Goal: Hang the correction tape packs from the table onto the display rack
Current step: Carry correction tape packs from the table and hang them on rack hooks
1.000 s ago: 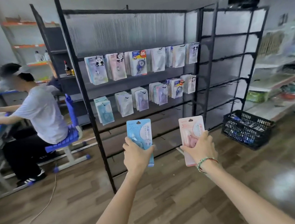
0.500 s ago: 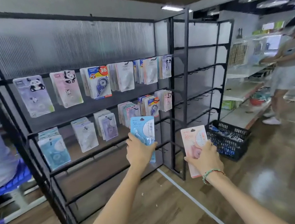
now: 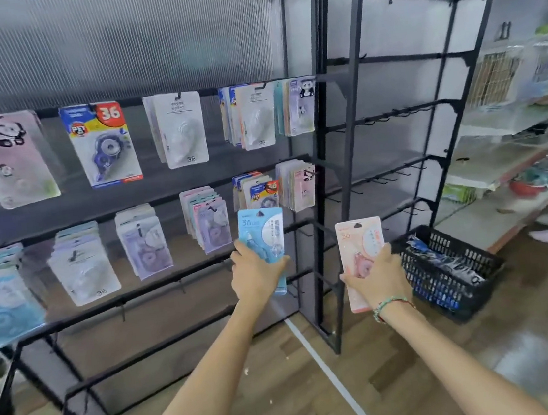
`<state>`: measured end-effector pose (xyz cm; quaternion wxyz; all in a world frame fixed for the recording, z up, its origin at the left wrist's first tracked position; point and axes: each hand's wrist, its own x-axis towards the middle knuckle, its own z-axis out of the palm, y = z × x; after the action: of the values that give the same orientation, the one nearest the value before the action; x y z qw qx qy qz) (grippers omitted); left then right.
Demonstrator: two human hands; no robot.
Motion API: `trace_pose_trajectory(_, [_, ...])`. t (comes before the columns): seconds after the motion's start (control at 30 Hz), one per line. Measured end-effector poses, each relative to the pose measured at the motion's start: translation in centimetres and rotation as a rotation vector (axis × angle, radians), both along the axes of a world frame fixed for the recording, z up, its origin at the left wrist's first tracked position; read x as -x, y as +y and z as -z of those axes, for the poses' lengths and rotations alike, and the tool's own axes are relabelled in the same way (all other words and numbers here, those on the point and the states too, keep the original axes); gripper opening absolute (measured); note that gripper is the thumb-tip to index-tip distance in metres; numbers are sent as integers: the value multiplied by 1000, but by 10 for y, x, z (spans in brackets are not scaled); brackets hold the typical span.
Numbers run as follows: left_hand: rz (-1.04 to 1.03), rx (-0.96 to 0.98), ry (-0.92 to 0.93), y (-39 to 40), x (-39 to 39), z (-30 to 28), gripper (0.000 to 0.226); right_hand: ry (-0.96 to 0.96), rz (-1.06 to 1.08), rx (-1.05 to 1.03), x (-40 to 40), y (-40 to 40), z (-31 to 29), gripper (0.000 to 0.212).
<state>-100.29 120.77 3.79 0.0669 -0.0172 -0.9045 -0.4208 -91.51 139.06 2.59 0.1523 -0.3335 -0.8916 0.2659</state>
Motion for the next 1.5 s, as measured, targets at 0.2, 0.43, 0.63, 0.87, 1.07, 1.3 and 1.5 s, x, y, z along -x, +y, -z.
trace_pose_trajectory(0.2, [-143, -29, -61, 77, 36, 3, 86, -52, -111, -1, 61, 93, -4, 105])
trace_pose_trajectory(0.43, [-257, -61, -95, 127, 89, 19, 90, -76, -208, 44, 132, 137, 7, 91])
trace_pose_trajectory(0.63, [-283, -116, -77, 144, 155, 30, 92, -40, -256, 95, 205, 158, 14, 93])
trace_pose_trajectory(0.87, [-314, -120, -113, 149, 205, 42, 91, -15, -314, 131, 276, 157, 16, 101])
trace_pose_trajectory(1.07, [-332, -104, -135, 149, 221, 54, 96, -32, -358, 111, 310, 160, 16, 104])
trace_pose_trajectory(1.3, [-345, -82, -179, 153, 232, 56, 113, -109, -416, 63, 334, 165, 18, 105])
trace_pose_trajectory(1.5, [-345, -54, -183, 160, 232, 55, 112, -128, -463, 49, 345, 171, 23, 103])
